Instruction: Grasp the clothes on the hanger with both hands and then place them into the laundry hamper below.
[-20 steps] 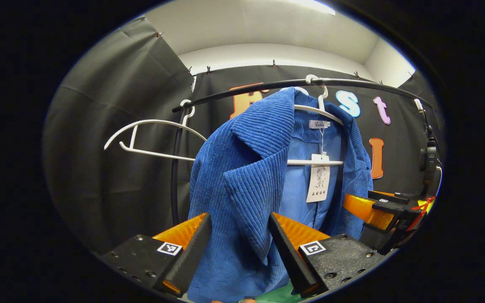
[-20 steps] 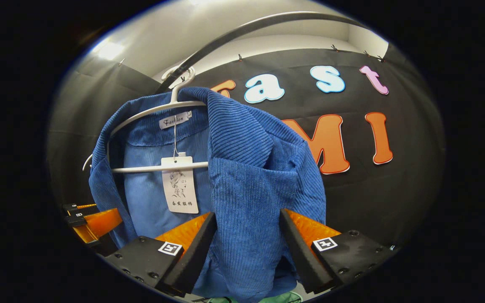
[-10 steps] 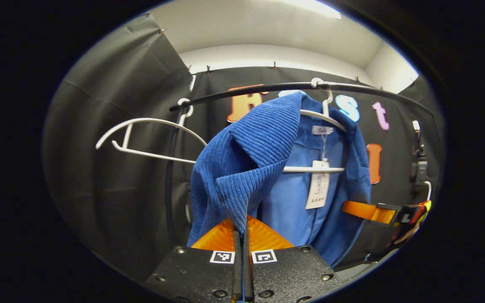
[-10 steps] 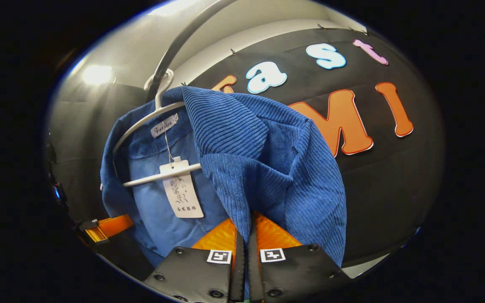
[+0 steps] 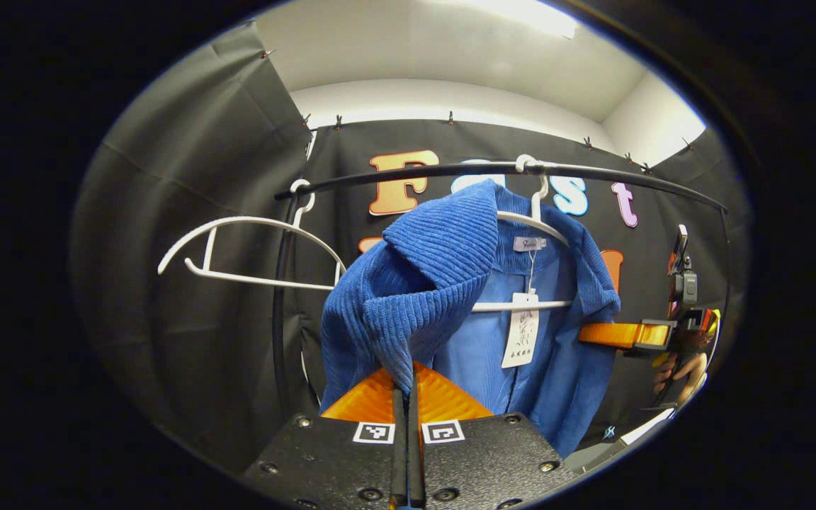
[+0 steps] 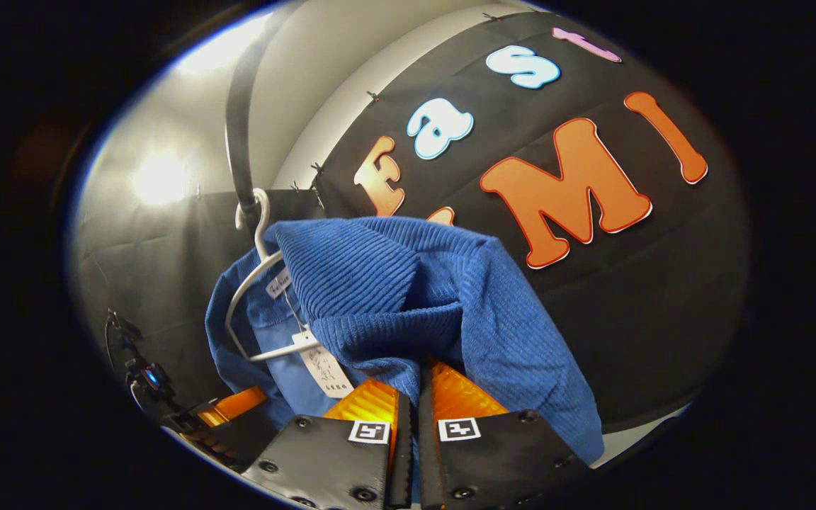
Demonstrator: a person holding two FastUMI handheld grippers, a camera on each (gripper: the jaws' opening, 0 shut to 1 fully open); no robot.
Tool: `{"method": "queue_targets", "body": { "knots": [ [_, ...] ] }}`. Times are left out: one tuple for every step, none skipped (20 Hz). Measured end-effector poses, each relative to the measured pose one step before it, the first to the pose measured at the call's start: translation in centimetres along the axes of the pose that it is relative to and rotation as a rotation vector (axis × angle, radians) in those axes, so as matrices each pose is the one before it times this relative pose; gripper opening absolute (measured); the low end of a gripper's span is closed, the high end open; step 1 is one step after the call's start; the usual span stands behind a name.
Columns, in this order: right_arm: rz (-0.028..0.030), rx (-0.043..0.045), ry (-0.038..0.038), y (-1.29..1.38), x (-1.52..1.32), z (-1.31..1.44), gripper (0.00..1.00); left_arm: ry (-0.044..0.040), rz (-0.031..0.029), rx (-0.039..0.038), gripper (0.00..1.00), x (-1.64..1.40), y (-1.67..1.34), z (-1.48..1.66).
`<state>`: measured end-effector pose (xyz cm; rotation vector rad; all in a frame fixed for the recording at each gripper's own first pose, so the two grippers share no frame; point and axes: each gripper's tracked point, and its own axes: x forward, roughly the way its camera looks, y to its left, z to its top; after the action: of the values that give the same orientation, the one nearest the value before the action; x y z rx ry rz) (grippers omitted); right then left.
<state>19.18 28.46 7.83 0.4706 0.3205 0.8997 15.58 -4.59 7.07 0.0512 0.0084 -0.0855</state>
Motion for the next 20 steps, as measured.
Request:
{"method": "queue_targets", "body": {
  "knots": [
    [0.01489, 0.03404, -0.00935, 0.1, -0.479, 0.68, 0.12, -0.00102, -0.00519, -0.00703, 0.01, -0.221, 0.086, 0.381],
    [0.01741, 0.04008, -0.01512, 0.144, -0.433, 0.892, 0.12, -0.00228, -0.00299, -0.01203, 0.01, -0.261, 0.172, 0.274],
    [0.01525, 0.03379, -0.01877, 0.007, -0.691, 1.108, 0.11, -0.00518, 0.00291, -0.01118, 0.01, -0.192, 0.355, 0.55],
    [0.00361, 0.02385, -0.01809, -0.187, -0.235, 0.932, 0.12, -0.0077, 0.00927, -0.00707, 0.0, -0.099, 0.482, 0.584],
    [-0.00249, 0.01102, -0.0129, -0.204, -0.235, 0.751, 0.11, -0.00824, 0.00839, -0.00012, 0.01, -0.223, 0.607, 0.625],
    [-0.00178, 0.00405, -0.01198, -0.181, 0.025, 0.745, 0.11, -0.01163, 0.0104, 0.00486, 0.01, -0.296, 0.762, 0.735],
    [-0.00087, 0.00687, -0.00714, -0.041, -0.133, 0.641, 0.12, -0.00933, 0.0107, 0.00959, 0.01, -0.296, 0.752, 0.738],
    [0.00136, 0.0138, -0.00518, -0.041, -0.049, 0.536, 0.12, -0.00831, 0.0095, 0.0059, 0.01, -0.202, 0.633, 0.59],
    [0.00205, 0.01262, -0.00401, 0.181, -0.021, 0.482, 0.11, -0.00774, 0.00713, -0.00064, 0.01, -0.073, 0.615, 0.672],
    [0.00311, 0.00064, -0.00547, 0.189, -0.118, 0.461, 0.11, -0.00409, 0.00095, -0.00347, 0.01, -0.129, 0.329, 0.498],
    [0.00172, -0.00475, -0.00849, 0.141, -0.21, 0.281, 0.12, -0.0027, 0.00654, -0.00254, 0.01, -0.149, 0.509, 0.506],
    [0.00276, -0.00125, -0.00903, 0.131, -0.093, 0.444, 0.12, -0.00865, 0.01357, 0.00081, 0.01, -0.215, 0.731, 0.632],
    [-0.00039, 0.00092, -0.00723, 0.091, -0.228, 0.495, 0.11, -0.01583, 0.01653, -0.00095, 0.01, -0.073, 0.926, 0.881],
    [-0.00342, 0.00514, -0.00896, -0.133, -0.05, 0.618, 0.11, -0.01304, 0.01716, -0.00183, 0.01, -0.098, 1.075, 0.853],
    [-0.00785, 0.0069, -0.01224, -0.307, 0.358, 0.817, 0.11, -0.00969, 0.00003, -0.00705, 0.01, -0.028, 0.625, 0.8],
    [-0.00567, 0.00977, -0.01294, -0.427, 0.196, 0.724, 0.12, -0.01112, 0.00012, -0.00888, 0.01, 0.127, 0.277, 0.761],
    [-0.01259, 0.01384, -0.01441, -0.408, 0.043, 0.555, 0.12, -0.00541, -0.00026, -0.00152, 0.01, 0.172, 0.126, 0.568],
    [-0.00639, 0.02807, -0.01283, -0.414, 0.239, 0.491, 0.11, -0.00478, -0.00443, 0.00494, 0.01, 0.239, 0.049, 0.358],
    [-0.00019, 0.01487, -0.00466, 0.318, -0.359, 0.586, 0.07, -0.0024, -0.00123, 0.01154, 0.01, 0.259, -0.001, 0.314],
    [-0.01261, -0.01478, -0.01472, -0.202, 0.166, 0.562, 0.0, -0.00526, 0.00556, 0.02149, 0.01, 0.091, 0.263, 0.536]
  ]
}}
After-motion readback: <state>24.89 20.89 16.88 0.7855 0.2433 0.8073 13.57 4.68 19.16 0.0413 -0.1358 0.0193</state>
